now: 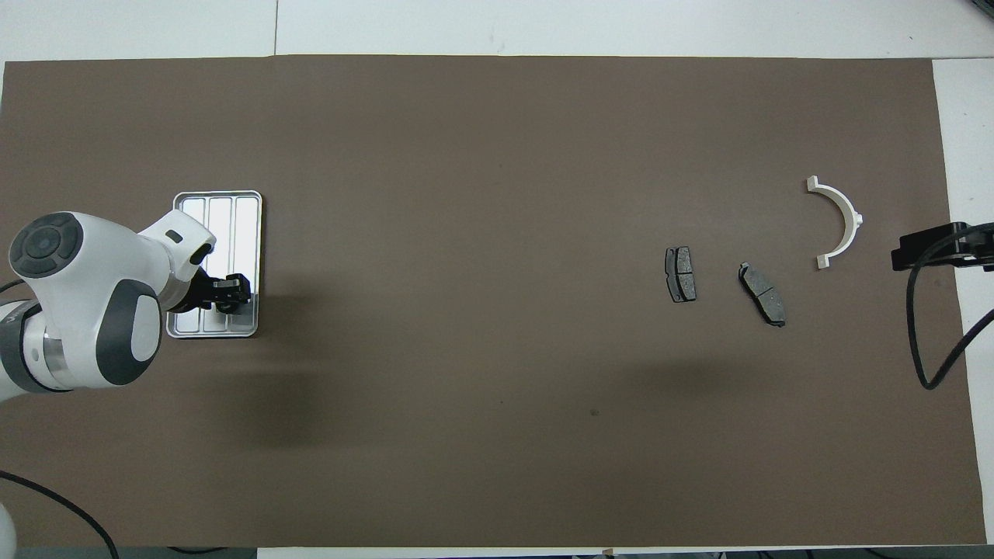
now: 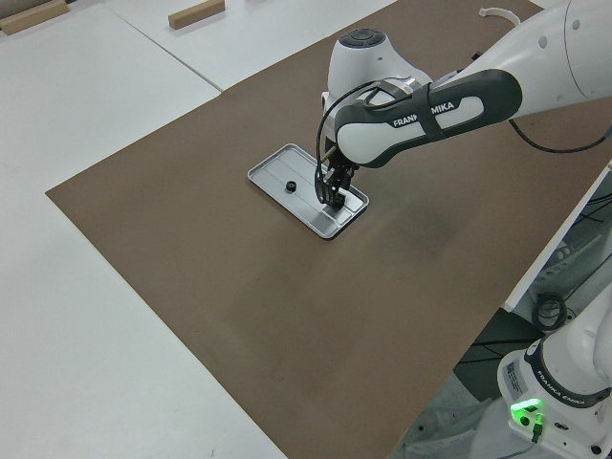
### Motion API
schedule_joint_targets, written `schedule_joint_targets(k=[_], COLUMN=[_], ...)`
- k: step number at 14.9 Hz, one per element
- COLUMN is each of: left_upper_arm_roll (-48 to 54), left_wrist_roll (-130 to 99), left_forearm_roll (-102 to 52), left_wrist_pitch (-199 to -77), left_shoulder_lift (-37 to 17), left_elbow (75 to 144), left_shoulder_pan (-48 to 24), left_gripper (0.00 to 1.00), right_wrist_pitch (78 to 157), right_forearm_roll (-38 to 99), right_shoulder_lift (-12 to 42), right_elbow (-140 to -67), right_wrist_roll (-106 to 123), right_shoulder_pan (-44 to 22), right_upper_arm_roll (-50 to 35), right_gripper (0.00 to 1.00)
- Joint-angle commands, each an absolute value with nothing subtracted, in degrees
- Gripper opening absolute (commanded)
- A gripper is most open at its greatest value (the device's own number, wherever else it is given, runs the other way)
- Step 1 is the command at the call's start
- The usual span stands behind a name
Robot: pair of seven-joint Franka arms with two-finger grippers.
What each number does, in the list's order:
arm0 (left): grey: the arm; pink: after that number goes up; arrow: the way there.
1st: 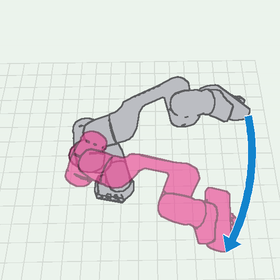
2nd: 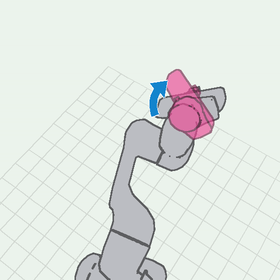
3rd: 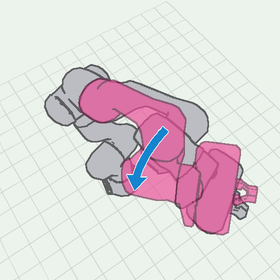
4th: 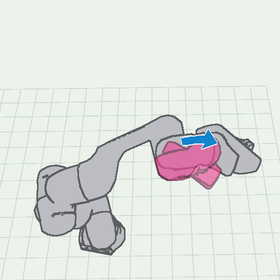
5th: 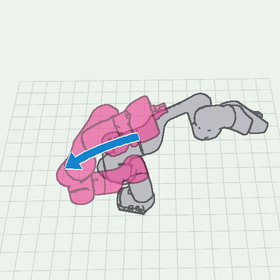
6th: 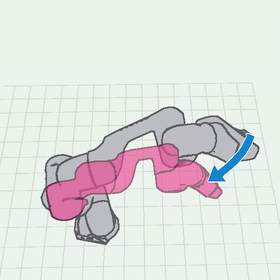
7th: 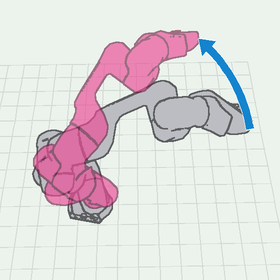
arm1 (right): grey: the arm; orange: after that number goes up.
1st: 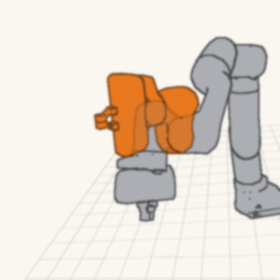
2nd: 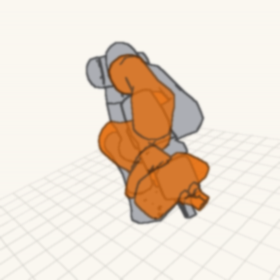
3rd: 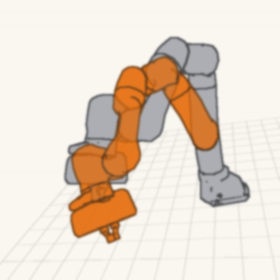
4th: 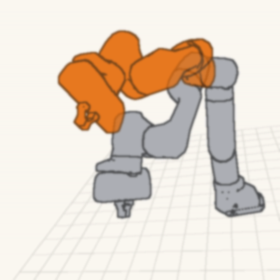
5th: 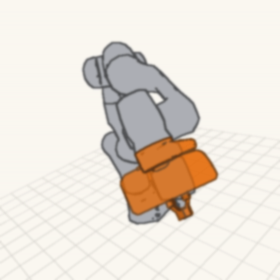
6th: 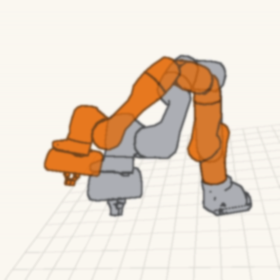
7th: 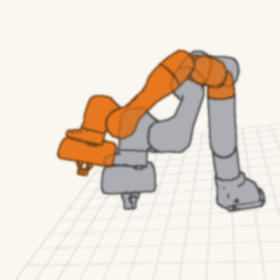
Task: Place bearing gear from tray to pile
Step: 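Reach the left gripper into the silver tray and grasp a black part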
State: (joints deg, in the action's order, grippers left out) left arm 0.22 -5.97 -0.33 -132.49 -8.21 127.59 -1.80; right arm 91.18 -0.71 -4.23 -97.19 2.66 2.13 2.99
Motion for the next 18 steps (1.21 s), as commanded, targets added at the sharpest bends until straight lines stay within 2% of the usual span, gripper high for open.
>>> schedule_joint_targets(k=[1,7,13,15,18], left_upper_arm_roll=[-0.26,-0.26,-0.26,-0.26,-0.35], left_wrist_roll=[-4.66,-4.57,-4.48,-4.48,-4.48], left_forearm_roll=[-0.88,-0.88,-0.88,-0.88,-0.88], left_wrist_pitch=[-134.12,-134.12,-134.12,-134.03,-133.60], left_shoulder_lift=[-8.17,-8.09,-7.74,-7.82,-8.00], left_elbow=[128.76,129.20,130.34,130.34,129.56], left_shoulder_pan=[-1.93,-2.11,-2.11,-2.11,-2.11], left_gripper=[0.62,0.61,0.46,0.36,0.09], right_wrist_pitch=[92.64,92.72,92.72,92.72,92.72], right_forearm_roll=[-0.09,-0.09,-0.09,-0.09,-0.09], right_shoulder_lift=[-5.10,-5.10,-5.10,-5.01,-5.01], right_elbow=[-98.53,-98.61,-98.61,-98.61,-98.61], right_wrist_roll=[3.25,3.34,3.87,3.96,4.30], right_shoulder_pan=[3.16,3.16,3.25,3.78,3.78], right_upper_arm_roll=[2.55,2.55,2.64,2.64,2.64], right_gripper=[1.00,1.00,1.00,1.00,1.00])
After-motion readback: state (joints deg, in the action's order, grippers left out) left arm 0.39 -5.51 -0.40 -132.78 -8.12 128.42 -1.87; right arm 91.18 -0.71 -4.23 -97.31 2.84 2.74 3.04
